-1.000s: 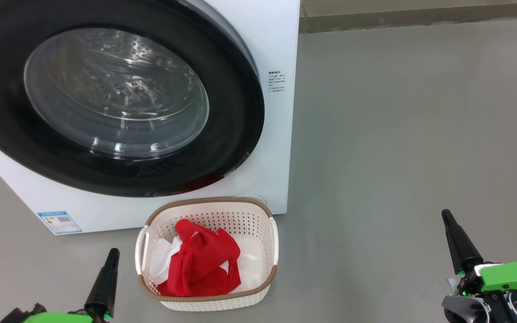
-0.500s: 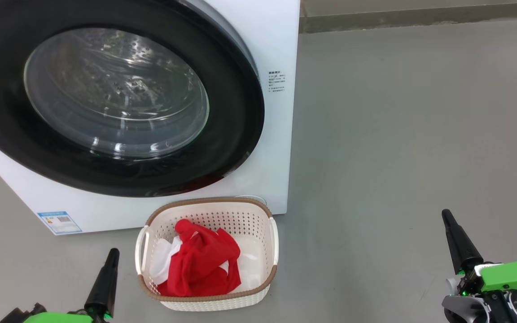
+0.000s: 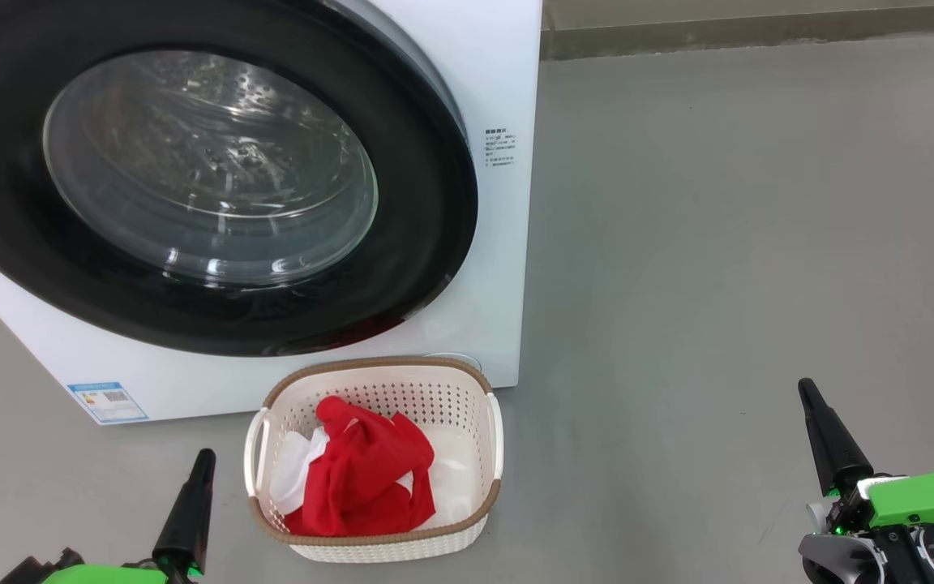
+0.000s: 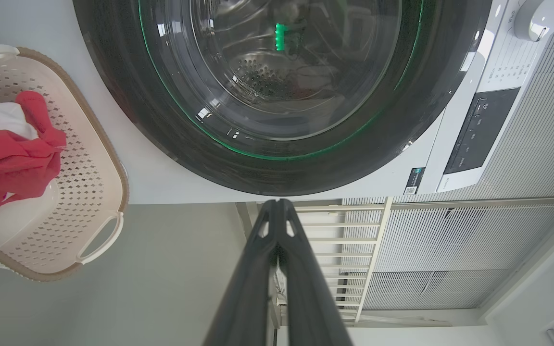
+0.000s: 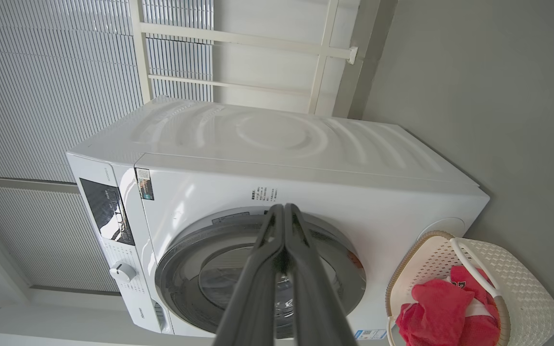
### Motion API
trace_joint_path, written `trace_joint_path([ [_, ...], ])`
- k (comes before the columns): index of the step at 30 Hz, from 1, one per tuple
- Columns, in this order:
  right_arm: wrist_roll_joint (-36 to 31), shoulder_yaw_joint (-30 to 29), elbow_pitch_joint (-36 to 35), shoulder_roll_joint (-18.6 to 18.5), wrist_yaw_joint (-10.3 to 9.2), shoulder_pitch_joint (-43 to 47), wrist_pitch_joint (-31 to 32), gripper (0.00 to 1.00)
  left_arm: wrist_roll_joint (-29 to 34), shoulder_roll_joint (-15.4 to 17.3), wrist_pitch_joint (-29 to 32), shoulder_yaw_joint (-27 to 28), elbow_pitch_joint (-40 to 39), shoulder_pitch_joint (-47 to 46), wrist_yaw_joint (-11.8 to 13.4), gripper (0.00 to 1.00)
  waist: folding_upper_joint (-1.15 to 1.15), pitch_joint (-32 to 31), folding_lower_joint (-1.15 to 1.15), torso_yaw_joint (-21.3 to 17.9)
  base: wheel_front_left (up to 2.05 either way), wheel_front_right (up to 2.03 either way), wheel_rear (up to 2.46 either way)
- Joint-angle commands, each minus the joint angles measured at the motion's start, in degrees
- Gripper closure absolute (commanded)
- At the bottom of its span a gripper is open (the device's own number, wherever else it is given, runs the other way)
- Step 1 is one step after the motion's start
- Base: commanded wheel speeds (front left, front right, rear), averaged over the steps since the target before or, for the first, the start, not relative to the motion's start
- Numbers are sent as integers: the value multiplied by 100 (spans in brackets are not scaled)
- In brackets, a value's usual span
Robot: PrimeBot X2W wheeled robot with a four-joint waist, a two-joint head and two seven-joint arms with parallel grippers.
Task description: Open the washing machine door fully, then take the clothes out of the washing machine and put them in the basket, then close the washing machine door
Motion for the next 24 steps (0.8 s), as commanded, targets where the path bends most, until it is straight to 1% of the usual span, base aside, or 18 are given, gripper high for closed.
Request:
trace_joint_path([
  [1,-5,88,-175,-88,-3,-241,36,100,-37,53,45,204,-155,-240,-41,100,0,0,0,0,0,0,0],
  [24,-6,86,-175,-87,-3,-242,37,100,-36,52,46,206,-155,-240,-41,100,0,0,0,0,0,0,0],
])
